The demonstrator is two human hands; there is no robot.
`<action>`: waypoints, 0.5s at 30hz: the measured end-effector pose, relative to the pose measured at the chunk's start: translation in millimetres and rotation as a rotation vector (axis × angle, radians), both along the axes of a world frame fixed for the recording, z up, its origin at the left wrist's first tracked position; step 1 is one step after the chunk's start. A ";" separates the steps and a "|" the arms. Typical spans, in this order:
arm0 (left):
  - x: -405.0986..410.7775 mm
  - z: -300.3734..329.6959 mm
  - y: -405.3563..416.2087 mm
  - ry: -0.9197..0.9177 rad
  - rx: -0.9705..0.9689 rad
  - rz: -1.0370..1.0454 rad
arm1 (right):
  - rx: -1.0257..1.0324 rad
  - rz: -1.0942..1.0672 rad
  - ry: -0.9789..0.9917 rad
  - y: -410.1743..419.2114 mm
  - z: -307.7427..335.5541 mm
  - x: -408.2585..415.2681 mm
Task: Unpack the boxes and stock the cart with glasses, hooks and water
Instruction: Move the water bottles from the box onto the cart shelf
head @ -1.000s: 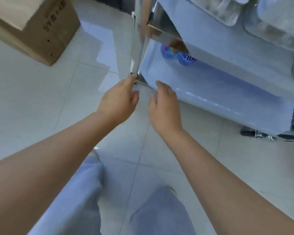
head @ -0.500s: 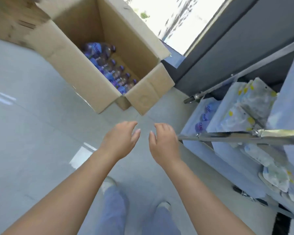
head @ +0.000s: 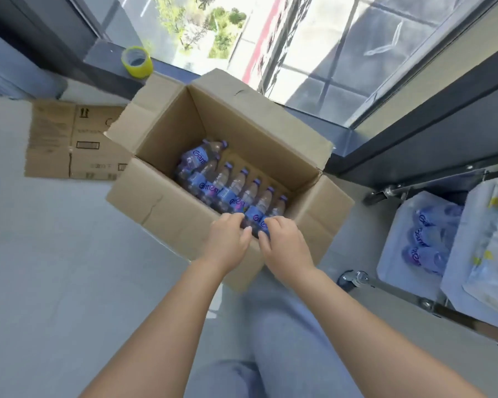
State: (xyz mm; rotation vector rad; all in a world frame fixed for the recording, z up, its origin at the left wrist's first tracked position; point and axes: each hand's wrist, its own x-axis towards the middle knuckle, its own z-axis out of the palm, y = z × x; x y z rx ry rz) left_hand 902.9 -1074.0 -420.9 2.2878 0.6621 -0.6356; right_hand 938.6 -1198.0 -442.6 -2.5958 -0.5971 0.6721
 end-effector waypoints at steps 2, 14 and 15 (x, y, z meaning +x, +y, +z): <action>20.5 -5.5 27.9 0.039 -0.011 -0.016 | -0.055 -0.016 0.064 15.9 -7.6 17.5; 132.9 -114.1 190.2 0.267 0.054 -0.288 | -0.101 -0.512 0.489 149.8 -97.9 71.5; 137.6 -125.9 205.3 0.280 0.074 -0.309 | -0.100 -0.581 0.529 162.4 -108.5 74.0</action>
